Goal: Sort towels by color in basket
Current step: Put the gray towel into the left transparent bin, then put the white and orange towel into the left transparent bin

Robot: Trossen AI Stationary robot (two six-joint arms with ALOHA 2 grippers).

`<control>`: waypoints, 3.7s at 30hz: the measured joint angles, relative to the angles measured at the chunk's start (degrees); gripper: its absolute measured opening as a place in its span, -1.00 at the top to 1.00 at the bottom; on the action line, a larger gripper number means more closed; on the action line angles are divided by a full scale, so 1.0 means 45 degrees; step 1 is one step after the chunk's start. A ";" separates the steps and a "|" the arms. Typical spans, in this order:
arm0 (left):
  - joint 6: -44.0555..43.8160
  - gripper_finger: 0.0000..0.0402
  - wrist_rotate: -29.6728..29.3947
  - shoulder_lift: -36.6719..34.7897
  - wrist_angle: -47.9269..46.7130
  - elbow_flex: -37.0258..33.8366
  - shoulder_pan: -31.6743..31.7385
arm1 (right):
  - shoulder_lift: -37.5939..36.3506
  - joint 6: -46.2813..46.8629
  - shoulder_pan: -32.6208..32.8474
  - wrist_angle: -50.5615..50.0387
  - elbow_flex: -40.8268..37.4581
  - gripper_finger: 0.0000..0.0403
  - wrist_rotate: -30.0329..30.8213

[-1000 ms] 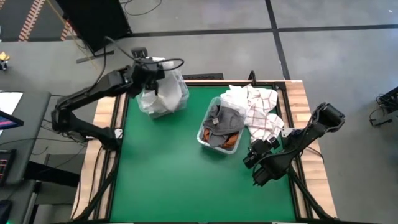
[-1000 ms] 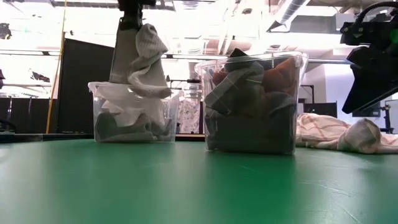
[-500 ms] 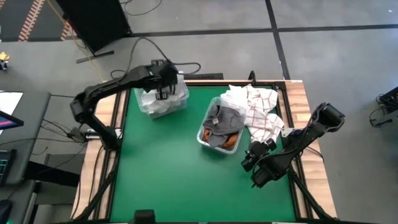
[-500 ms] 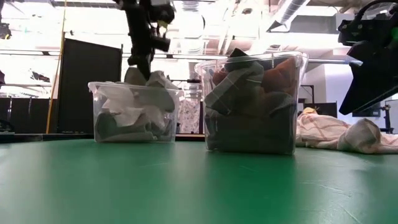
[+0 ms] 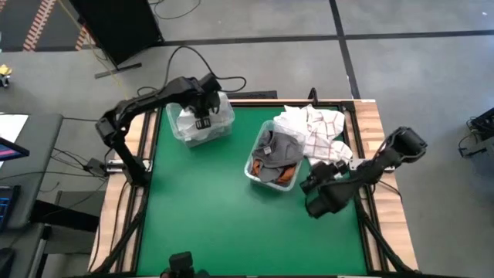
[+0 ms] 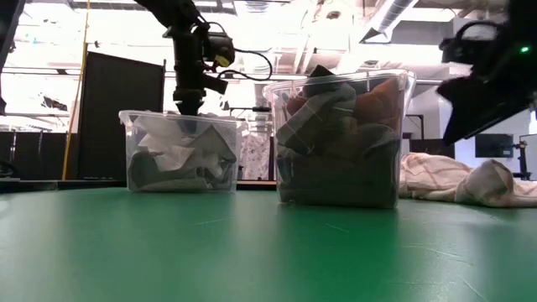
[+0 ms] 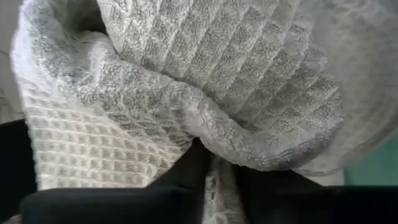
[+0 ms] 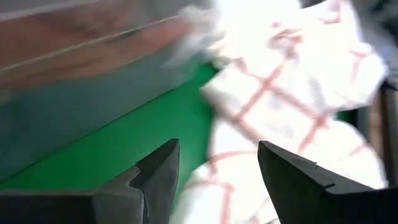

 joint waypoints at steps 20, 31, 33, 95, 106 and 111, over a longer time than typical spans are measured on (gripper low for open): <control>-0.0479 -0.16 0.1488 -0.0330 -0.0093 0.0000 -0.0344 | -0.2368 -0.9461 -0.6883 0.2837 -0.0122 -0.23 -0.1976; -0.0807 -0.16 0.1706 -0.0961 0.0300 0.0024 -0.0915 | -0.4286 -1.2171 -0.9956 0.5275 -0.3723 -0.23 -0.4821; -0.0895 -0.16 0.1707 -0.1134 0.0500 0.0024 -0.1082 | -0.4505 -1.2643 -1.0591 0.6700 -0.4666 -0.23 -0.5639; -0.0474 -0.16 0.3293 -0.3750 0.4044 0.0024 -0.5332 | -0.7322 -1.9503 -0.8243 0.5910 0.4911 0.81 -0.1719; 0.0053 -0.43 0.3407 -0.3750 0.8335 0.0024 -0.5332 | -0.5990 -2.3127 -0.8044 1.0095 0.5388 0.81 -0.4620; 0.0033 -0.72 0.3537 -0.3740 0.9048 0.0024 -0.5177 | -0.5296 -2.3641 -0.8114 1.0588 0.5771 0.81 -0.5356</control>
